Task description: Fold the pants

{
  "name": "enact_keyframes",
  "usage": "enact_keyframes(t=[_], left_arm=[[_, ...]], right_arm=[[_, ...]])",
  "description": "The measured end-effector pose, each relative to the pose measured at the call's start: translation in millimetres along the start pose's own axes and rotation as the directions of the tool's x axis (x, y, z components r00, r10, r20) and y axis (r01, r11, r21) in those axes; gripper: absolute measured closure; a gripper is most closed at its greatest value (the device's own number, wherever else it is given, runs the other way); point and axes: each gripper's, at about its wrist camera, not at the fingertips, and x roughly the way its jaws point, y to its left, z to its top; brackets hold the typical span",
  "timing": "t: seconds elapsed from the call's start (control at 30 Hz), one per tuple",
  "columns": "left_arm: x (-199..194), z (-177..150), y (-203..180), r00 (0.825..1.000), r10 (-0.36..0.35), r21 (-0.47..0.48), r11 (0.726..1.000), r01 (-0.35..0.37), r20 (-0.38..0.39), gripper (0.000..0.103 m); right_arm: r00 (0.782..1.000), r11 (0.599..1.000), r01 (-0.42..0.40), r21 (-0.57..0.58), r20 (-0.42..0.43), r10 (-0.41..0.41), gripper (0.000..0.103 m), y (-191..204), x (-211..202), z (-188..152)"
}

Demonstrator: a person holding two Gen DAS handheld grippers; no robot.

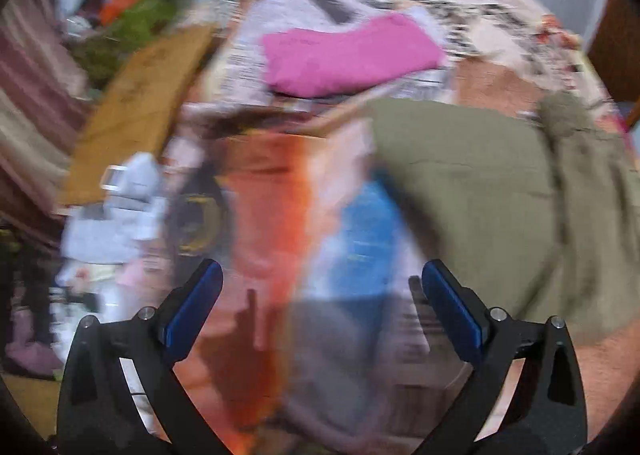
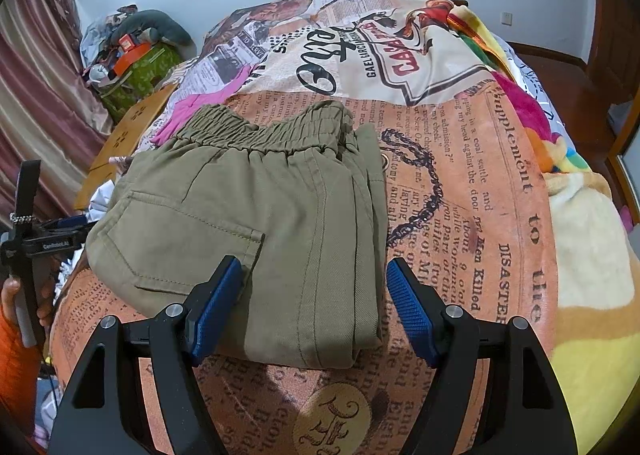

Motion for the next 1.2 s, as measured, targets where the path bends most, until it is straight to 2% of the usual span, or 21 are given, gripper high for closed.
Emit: enact_keyframes(t=[0.03, 0.13, 0.23, 0.37, 0.5, 0.6, 0.77, 0.97, 1.1, 1.13, 1.17, 1.2], left_arm=[[0, 2, 7, 1.000, 0.005, -0.016, 1.000, -0.005, -0.003, 0.001], [-6, 7, 23, 0.998, -0.070, -0.092, 0.993, 0.070, 0.000, 0.001], [-17, 14, 23, 0.991, -0.127, -0.118, 0.984, 0.130, 0.032, 0.001], [-23, 24, 8, 0.980, -0.194, -0.103, 0.975, 0.198, 0.049, 0.001], [-19, 33, -16, 0.974, -0.225, -0.050, 0.973, 0.226, 0.031, 0.001], [-9, 38, -28, 0.967, -0.255, -0.032, 0.966, 0.255, -0.002, 0.001], [12, 38, -39, 0.955, -0.291, -0.053, 0.956, 0.288, -0.062, 0.001], [29, 41, -47, 0.939, -0.332, -0.066, 0.943, 0.327, -0.094, 0.001], [31, 46, -54, 0.920, -0.379, -0.057, 0.925, 0.375, -0.096, 0.014], [31, 48, -56, 0.915, -0.393, -0.051, 0.920, 0.389, -0.095, 0.018], [30, 49, -59, 0.915, -0.393, -0.043, 0.920, 0.391, -0.093, 0.020], [29, 50, -60, 0.917, -0.390, -0.032, 0.921, 0.389, -0.085, 0.024]], right_arm=[[1.000, 1.000, 0.002, -0.001, 0.001, -0.002, 0.031, 0, 0, 0], [1.000, 1.000, 0.005, -0.016, 0.001, -0.005, 0.031, 2, -3, 2], [1.000, 0.999, 0.009, -0.041, 0.003, -0.009, 0.031, 3, -7, 9], [0.999, 0.999, 0.013, -0.042, 0.031, -0.011, 0.031, -2, -13, 24], [0.999, 0.999, 0.011, -0.032, 0.036, -0.010, 0.030, -10, -10, 37], [1.000, 1.000, -0.007, -0.023, 0.000, 0.007, 0.030, -17, 2, 43], [0.991, 0.997, -0.062, 0.035, -0.118, 0.066, 0.030, -30, 37, 42], [0.981, 0.990, -0.128, 0.055, -0.141, 0.135, 0.022, -32, 48, 43], [0.973, 0.985, -0.168, 0.039, -0.152, 0.172, 0.025, -31, 52, 44], [0.971, 0.983, -0.178, 0.038, -0.153, 0.182, 0.027, -32, 53, 45], [0.968, 0.981, -0.190, 0.035, -0.159, 0.193, 0.035, -31, 54, 45], [0.968, 0.981, -0.189, 0.031, -0.162, 0.192, 0.036, -31, 55, 47]])
